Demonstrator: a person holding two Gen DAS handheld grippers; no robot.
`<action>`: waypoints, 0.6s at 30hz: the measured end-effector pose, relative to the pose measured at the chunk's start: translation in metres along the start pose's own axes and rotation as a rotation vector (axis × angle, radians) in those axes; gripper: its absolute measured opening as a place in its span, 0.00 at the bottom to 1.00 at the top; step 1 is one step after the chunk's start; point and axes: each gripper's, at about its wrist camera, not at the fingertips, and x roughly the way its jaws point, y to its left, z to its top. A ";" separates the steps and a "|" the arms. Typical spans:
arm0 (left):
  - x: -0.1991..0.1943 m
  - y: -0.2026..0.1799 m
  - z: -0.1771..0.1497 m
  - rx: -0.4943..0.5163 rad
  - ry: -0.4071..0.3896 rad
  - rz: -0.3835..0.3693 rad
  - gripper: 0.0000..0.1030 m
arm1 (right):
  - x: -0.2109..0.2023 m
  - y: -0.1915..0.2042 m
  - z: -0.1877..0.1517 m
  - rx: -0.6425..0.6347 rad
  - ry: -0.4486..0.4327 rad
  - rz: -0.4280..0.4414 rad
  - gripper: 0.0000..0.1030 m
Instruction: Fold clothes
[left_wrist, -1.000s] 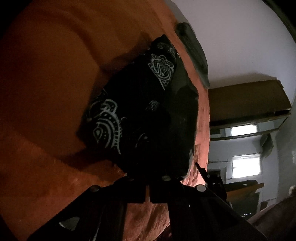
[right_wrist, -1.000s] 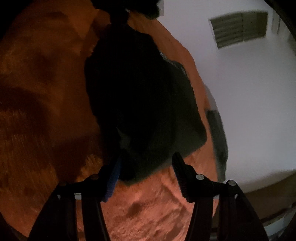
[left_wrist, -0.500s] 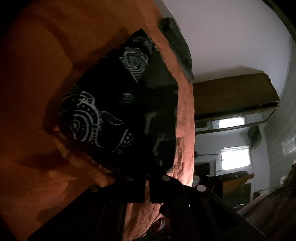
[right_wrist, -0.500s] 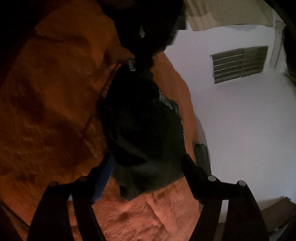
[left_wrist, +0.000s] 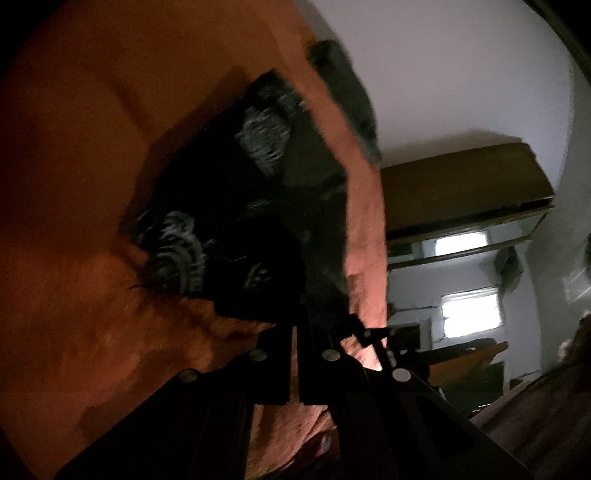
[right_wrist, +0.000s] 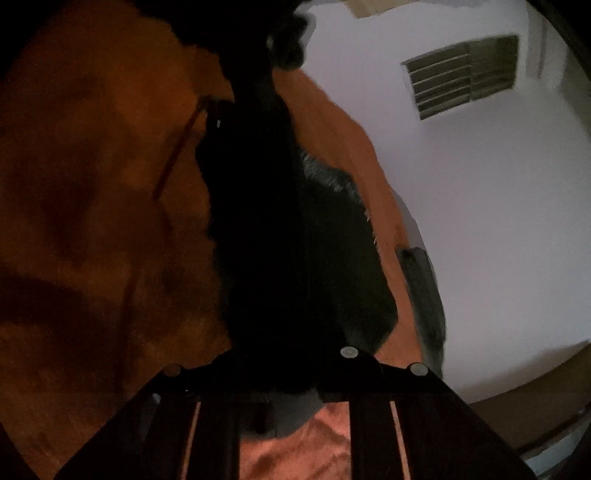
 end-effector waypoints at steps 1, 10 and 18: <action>-0.001 0.005 -0.002 -0.010 0.009 0.020 0.02 | 0.003 0.000 0.000 0.008 0.010 0.000 0.16; -0.029 0.026 -0.005 -0.003 0.038 0.171 0.02 | -0.032 -0.021 -0.020 0.011 -0.050 0.155 0.46; 0.001 -0.035 0.028 0.224 0.085 0.186 0.20 | -0.002 -0.093 0.022 0.393 -0.113 0.374 0.46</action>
